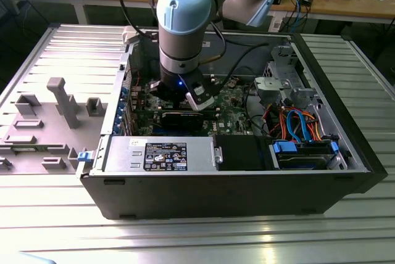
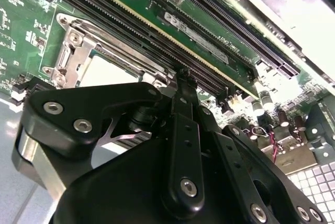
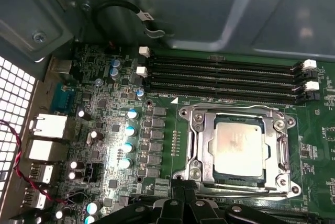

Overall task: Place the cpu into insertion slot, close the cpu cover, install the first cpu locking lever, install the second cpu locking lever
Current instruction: 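Install the second cpu locking lever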

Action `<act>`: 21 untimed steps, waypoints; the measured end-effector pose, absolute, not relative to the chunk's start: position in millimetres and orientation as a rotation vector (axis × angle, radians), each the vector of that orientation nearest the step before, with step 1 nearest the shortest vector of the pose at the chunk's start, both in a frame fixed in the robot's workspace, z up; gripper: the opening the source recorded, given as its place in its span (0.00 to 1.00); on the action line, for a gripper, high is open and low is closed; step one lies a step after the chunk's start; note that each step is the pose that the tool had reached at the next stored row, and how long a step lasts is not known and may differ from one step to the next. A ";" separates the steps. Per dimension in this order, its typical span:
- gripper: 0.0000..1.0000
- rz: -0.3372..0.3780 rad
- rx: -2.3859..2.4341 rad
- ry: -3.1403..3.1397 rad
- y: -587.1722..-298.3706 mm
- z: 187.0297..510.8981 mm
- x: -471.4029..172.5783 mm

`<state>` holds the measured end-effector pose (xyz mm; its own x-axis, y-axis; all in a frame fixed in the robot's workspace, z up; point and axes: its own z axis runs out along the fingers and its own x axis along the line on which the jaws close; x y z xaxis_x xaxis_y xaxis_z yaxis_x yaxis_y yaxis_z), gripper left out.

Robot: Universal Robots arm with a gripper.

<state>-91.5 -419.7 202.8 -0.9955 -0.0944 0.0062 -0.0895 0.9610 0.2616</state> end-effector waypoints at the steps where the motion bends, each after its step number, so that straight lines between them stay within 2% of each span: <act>1: 0.11 -0.416 0.145 -3.092 -419.7 202.5 -92.0; 21: 0.11 -0.483 0.146 -3.085 -419.6 197.6 -92.3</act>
<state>-92.3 -419.6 197.6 -0.9955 -0.0946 0.0012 -0.0897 0.9478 0.3060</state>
